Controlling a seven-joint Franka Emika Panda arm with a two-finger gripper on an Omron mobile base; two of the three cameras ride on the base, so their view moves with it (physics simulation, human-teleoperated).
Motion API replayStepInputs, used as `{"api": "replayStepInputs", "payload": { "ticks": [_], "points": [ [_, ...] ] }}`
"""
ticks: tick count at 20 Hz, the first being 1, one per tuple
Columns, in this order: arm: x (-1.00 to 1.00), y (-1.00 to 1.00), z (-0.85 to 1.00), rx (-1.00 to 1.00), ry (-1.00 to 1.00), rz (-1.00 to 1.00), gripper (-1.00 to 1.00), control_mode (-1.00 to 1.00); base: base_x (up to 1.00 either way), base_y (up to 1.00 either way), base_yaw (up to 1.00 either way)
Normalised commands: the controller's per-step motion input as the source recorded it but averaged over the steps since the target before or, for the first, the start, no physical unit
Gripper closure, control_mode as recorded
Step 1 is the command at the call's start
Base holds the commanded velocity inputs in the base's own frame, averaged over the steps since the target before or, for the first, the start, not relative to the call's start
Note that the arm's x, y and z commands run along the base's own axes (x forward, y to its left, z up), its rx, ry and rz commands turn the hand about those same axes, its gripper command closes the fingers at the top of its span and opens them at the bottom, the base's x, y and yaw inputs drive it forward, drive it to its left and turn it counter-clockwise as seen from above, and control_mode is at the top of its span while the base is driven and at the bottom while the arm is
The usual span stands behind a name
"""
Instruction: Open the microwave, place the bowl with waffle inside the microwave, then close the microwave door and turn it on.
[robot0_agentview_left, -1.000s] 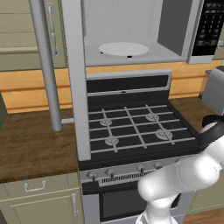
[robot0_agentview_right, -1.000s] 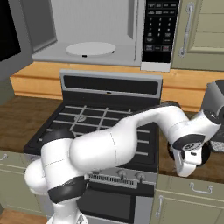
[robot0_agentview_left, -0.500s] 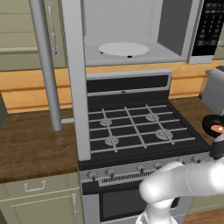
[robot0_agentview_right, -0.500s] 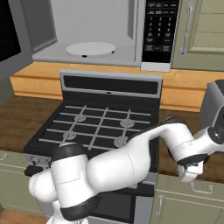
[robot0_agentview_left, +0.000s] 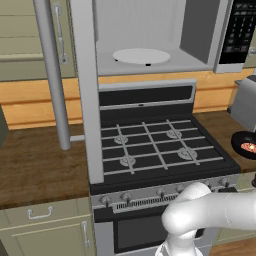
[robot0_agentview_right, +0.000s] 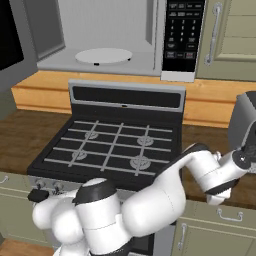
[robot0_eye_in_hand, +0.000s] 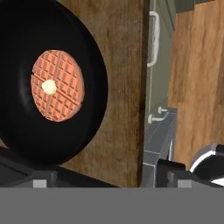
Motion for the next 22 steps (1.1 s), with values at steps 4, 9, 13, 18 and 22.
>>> {"api": "replayStepInputs", "payload": {
  "ticks": [4,9,13,18,22],
  "points": [
    [0.22,0.0,-0.23,-0.06,0.0,0.0,-1.0,-1.0,0.0,0.0,0.0],
    [0.02,-0.02,-0.29,-0.09,0.0,0.0,-1.0,-1.0,0.0,0.0,0.0],
    [0.11,-0.07,-0.16,-0.02,0.0,0.0,-1.0,-1.0,0.0,0.0,0.0],
    [0.32,-0.15,-0.04,0.0,0.0,-0.02,-1.0,-1.0,0.0,0.0,0.0],
    [0.35,-0.17,0.0,0.0,0.0,-0.03,-1.0,-1.0,0.0,0.0,0.0]
  ]
}}
